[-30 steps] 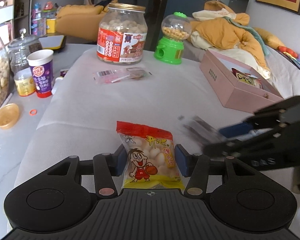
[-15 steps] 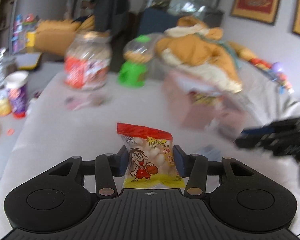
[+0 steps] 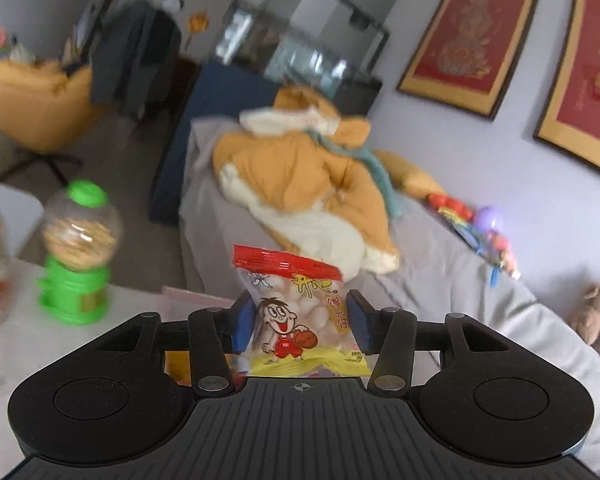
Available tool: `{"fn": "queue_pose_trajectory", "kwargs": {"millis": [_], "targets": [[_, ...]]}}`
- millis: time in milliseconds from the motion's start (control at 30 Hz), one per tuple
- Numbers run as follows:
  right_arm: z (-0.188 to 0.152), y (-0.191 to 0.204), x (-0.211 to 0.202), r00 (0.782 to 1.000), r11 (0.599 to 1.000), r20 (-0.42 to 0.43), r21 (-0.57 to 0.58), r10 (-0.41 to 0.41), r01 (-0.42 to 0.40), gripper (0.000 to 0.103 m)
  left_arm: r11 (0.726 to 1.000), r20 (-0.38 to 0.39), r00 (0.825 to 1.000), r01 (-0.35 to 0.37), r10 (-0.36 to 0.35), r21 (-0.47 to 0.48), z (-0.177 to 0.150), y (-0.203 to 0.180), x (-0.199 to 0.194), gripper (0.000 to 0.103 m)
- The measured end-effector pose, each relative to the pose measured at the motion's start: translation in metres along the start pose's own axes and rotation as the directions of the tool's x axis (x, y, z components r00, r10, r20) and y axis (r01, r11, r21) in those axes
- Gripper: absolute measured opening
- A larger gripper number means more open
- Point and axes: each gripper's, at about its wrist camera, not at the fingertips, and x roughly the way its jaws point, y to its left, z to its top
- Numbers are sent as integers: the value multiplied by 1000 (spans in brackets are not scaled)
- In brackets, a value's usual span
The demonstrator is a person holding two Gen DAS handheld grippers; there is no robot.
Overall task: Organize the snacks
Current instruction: 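Carry the milk-candy bag into the pink box and open the left tool, then carry the dark strip pack over the pink box and open the right tool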
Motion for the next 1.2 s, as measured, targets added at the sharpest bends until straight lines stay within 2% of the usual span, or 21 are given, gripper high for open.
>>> {"fn": "queue_pose_trajectory", "kwargs": {"millis": [100,200,333,400,433,467,533,600,667,700,800,867,1000,1100,1133,1200], "targets": [[-2,-12,-1,1000,1000,6,26,-7,7,40,1000,-92,996,10,-11,-16,-6,4,32,52],[-4,-20,2,1000,999,2,45,-18,17,40,999,-39,999,21,-19,49,-11,7,17,52],[5,-28,2,1000,997,17,76,-19,18,40,997,9,999,-41,41,66,-5,33,-25,52],[22,-32,-2,998,996,64,94,-12,6,40,993,19,996,-86,85,78,0,52,-46,52],[36,-35,-4,995,994,97,108,-5,-6,31,990,23,994,-112,111,79,1,62,-52,52],[49,-37,-5,993,993,119,120,7,-21,27,987,27,989,-145,143,73,3,74,-58,52],[91,-43,2,986,984,157,162,49,-75,26,978,23,978,-208,208,17,3,106,-68,52],[128,-49,18,981,975,183,198,63,-99,27,968,6,969,-248,249,-43,-2,135,-78,52],[154,-50,38,986,974,162,209,50,-84,39,958,-13,961,-275,275,-79,-11,160,-90,52],[157,-49,44,990,977,135,197,48,-75,42,957,-24,961,-277,276,-88,-17,169,-97,52],[139,-41,54,998,991,48,121,43,-49,52,960,-68,964,-264,258,-98,-35,185,-109,52],[112,-34,60,999,998,-31,63,16,-14,56,953,-106,958,-279,268,-113,-50,189,-112,52],[53,-30,77,976,1000,-216,4,-22,23,56,959,-120,961,-262,249,-106,-72,185,-115,52],[23,-27,95,948,999,-317,-15,-41,38,50,962,-125,963,-253,240,-101,-83,184,-121,52],[21,-25,90,957,999,-286,-16,-49,46,39,962,-123,963,-253,240,-102,-84,183,-125,52],[23,-16,81,952,999,-304,-29,-45,37,37,962,-111,963,-257,246,-95,-85,181,-134,52]]}}
